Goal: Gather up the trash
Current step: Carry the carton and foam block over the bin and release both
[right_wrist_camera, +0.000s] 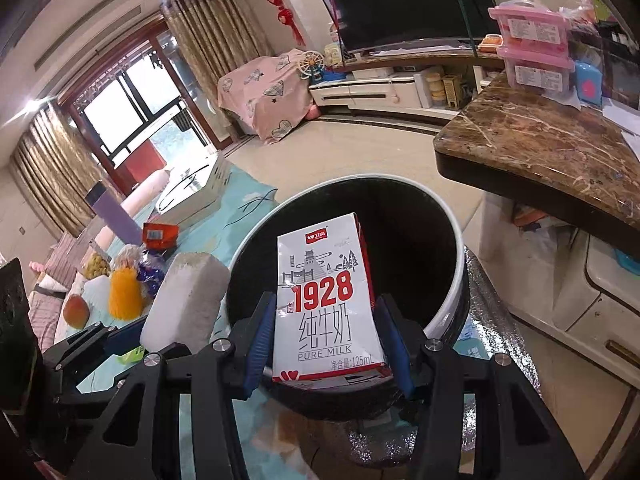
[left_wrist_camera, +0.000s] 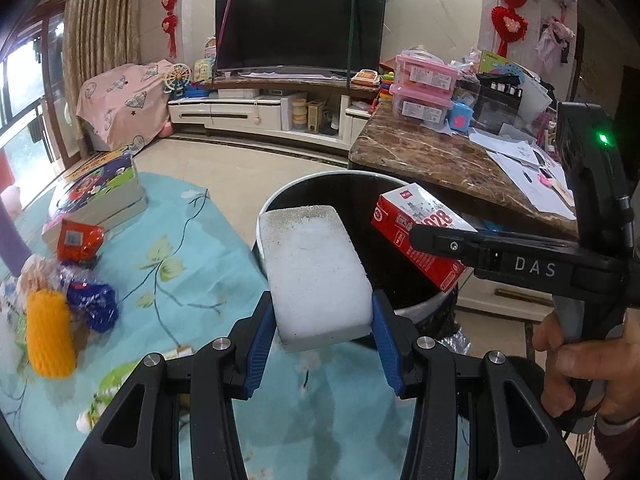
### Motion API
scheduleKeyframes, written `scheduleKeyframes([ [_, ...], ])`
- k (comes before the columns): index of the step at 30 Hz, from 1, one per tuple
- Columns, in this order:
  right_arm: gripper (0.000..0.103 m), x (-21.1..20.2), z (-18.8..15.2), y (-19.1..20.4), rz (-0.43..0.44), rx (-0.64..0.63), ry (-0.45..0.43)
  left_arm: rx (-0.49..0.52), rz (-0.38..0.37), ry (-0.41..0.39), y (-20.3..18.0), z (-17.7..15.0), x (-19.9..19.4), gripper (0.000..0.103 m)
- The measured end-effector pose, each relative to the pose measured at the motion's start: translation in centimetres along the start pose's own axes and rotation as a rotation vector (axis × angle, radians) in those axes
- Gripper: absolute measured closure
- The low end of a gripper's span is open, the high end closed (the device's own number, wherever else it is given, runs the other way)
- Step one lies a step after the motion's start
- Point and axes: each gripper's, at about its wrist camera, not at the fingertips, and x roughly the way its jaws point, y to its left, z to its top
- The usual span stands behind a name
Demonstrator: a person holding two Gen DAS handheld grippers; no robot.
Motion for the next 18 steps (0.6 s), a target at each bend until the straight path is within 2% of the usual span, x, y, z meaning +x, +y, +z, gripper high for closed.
scheduleKeyframes([
  [18, 0.052, 2.3, 2.0, -1.8, -0.008, 0.032, 0.026, 0.015, -0.009, 0.029, -0.6, 3.0, 4.1, 0.056],
])
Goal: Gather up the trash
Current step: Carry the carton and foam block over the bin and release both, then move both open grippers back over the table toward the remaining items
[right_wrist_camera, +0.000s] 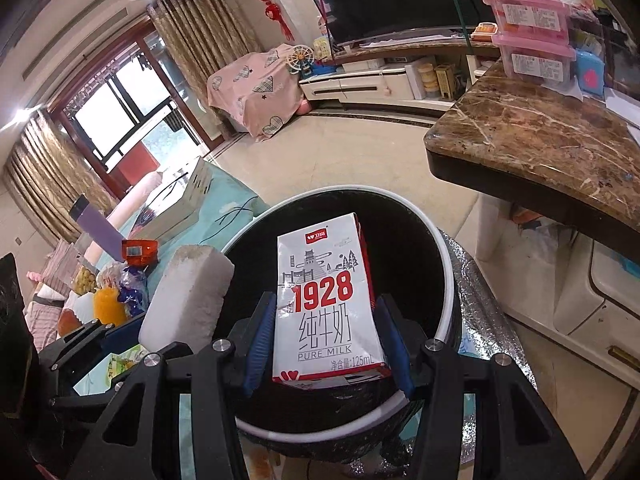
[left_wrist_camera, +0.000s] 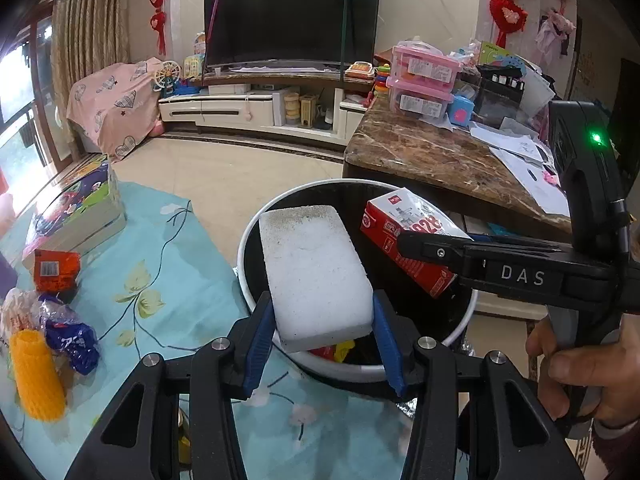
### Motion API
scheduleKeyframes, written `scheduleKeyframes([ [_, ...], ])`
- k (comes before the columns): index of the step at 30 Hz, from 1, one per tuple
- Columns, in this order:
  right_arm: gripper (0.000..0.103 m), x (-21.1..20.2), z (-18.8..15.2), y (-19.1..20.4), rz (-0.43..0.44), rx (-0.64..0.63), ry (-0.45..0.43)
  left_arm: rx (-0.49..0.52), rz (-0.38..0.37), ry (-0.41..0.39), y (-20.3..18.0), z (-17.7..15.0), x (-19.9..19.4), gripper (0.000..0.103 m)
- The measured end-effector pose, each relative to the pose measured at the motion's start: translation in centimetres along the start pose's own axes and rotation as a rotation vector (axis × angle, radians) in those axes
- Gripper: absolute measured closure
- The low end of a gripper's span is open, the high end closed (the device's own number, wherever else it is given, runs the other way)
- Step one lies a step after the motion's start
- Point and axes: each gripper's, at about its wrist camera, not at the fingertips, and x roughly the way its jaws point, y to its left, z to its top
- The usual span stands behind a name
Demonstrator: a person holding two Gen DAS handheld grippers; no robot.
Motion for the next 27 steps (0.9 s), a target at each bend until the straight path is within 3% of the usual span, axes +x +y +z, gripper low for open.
scheduleKeyframes([
  [12, 0.048, 0.5, 0.8, -0.9, 0.017, 0.044, 0.007, -0.021, -0.02, 0.009, 0.0, 0.4, 0.9, 0.049],
  [16, 0.048, -0.1, 0.7, -0.9, 0.018, 0.057, -0.011, -0.042, -0.015, 0.007, 0.3, 0.0, 0.6, 0.037],
  [27, 0.043, -2.7, -0.5, 1.0, 0.028, 0.048, -0.063, -0.132, -0.007, -0.011, 2.0, -3.6, -2.4, 0.037],
])
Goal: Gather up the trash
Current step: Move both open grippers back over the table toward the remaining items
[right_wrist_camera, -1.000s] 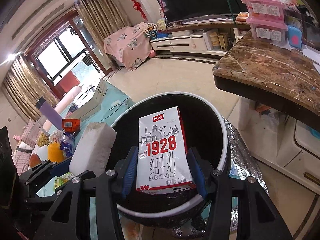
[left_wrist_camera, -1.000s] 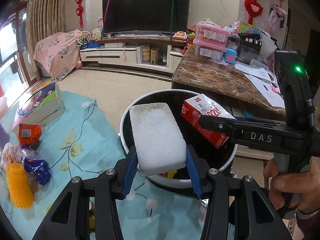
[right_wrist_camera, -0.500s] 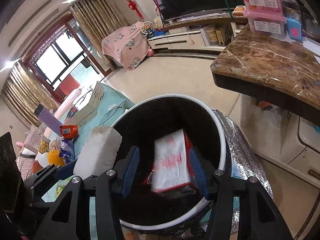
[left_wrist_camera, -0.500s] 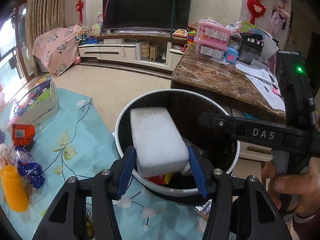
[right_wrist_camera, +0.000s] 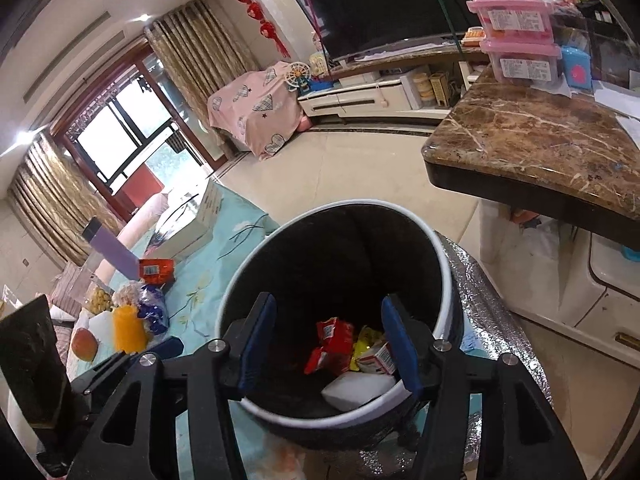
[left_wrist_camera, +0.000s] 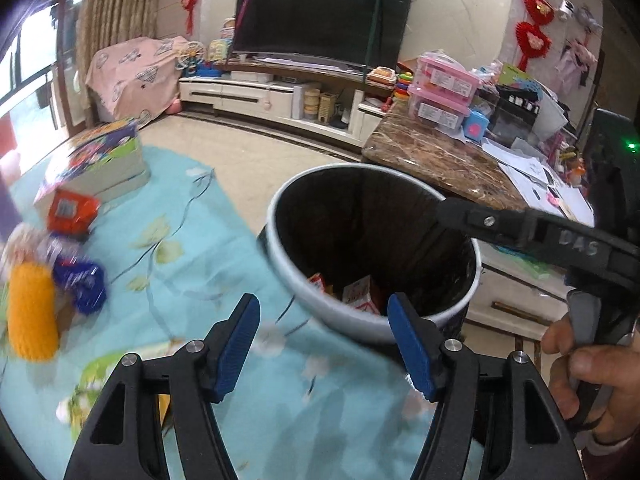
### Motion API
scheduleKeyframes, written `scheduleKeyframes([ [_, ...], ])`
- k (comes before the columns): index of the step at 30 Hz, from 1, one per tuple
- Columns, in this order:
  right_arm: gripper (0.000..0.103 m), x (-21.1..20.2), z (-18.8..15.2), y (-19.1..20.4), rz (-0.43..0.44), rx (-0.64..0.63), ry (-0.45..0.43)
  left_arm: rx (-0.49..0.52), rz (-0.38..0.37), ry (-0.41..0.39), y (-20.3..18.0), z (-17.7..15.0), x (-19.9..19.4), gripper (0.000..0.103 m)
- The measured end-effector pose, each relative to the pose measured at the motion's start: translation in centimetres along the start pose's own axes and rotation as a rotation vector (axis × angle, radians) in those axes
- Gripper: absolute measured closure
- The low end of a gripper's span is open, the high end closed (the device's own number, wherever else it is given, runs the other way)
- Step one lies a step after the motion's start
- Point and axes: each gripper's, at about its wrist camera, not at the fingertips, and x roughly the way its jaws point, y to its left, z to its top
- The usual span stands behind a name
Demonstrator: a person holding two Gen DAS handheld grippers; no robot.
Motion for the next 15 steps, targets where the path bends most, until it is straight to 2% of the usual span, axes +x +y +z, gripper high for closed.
scheduleKeyframes([
  [4, 0.034, -0.6, -1.1, 1.8, 0.017, -0.027, -0.007, -0.038, 0.032, -0.01, 1.7, -2.1, -2.1, 0.037],
  [8, 0.021, -0.8, -2.4, 4.2, 0.048, -0.064, -0.006, -0.083, 0.061, -0.019, 3.4, -4.2, -4.3, 0.037],
  [15, 0.014, 0.2, -5.4, 8.3, 0.115, -0.128, 0.045, -0.193, 0.128, -0.04, 7.1, -7.6, -8.3, 0.037],
])
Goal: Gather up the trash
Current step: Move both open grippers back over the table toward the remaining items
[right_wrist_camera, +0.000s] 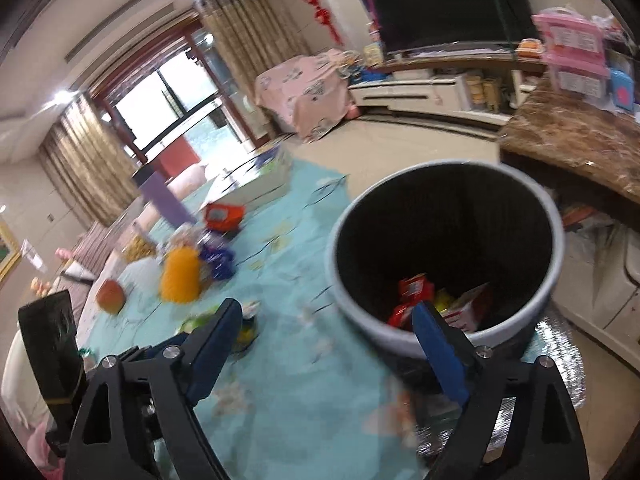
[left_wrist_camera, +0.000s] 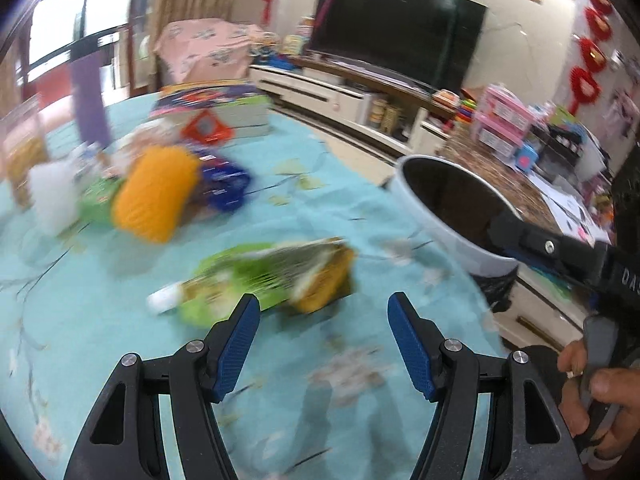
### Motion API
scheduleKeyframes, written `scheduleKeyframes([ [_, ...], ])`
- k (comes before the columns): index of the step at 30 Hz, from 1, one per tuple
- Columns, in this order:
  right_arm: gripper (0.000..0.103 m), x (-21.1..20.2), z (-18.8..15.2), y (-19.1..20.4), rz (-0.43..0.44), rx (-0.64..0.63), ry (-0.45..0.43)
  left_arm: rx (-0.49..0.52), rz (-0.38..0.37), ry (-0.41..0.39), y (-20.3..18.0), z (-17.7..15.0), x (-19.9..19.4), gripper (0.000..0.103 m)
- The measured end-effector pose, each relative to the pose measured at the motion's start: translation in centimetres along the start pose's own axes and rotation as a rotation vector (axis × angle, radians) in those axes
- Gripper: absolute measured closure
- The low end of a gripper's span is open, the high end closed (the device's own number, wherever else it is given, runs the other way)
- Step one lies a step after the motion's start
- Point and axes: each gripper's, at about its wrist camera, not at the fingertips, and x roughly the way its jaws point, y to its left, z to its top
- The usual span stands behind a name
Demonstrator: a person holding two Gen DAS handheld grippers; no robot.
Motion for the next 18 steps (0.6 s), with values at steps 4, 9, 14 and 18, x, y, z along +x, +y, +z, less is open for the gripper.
scheduleKeyframes([
  [4, 0.014, 1.4, -1.2, 2.2, 0.031, -0.029, 0.037, -0.061, 0.046, -0.011, 2.9, -1.4, -2.2, 0.037],
  [9, 0.014, 3.1, -2.8, 5.0, 0.073, -0.066, 0.084, -0.111, 0.105, -0.013, 5.9, -2.7, -4.1, 0.037],
  [14, 0.014, 4.3, -3.8, 6.5, 0.094, -0.079, 0.114, -0.167, 0.145, -0.018, 8.4, -3.5, -5.6, 0.037],
  [18, 0.014, 5.0, -4.1, 7.6, 0.118, -0.112, 0.122, -0.196, 0.17, -0.021, 9.5, -3.4, -6.0, 0.037],
])
